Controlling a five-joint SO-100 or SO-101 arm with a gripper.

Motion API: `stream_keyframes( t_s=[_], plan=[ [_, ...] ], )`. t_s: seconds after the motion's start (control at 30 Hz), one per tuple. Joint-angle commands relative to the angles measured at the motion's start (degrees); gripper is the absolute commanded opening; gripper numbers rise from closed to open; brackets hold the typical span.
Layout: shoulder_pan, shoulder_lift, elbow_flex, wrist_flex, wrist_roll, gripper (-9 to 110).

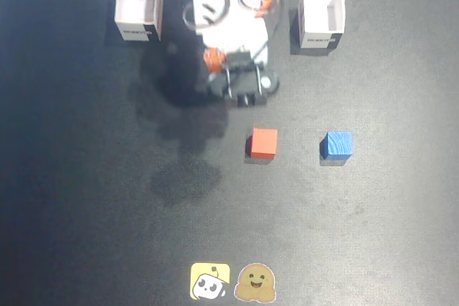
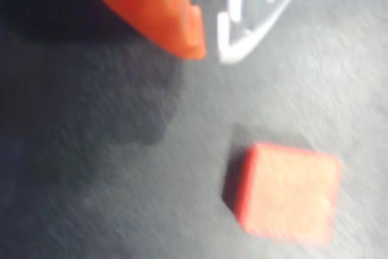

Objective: Put the red cube in the right box and the blue cube in the left box.

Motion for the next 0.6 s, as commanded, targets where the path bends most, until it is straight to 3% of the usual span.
stream_keyframes(
  t_s=[0.0,0.2,0.57],
  plan=[
    [-3.69,-4.39,-3.96,-3.43,5.1,0],
    [-8.88,-12.22,-4.83,-11.16,11.95,3],
    [-9.49,-31.55,-14.24,-16.26,12.57,14]
  ],
)
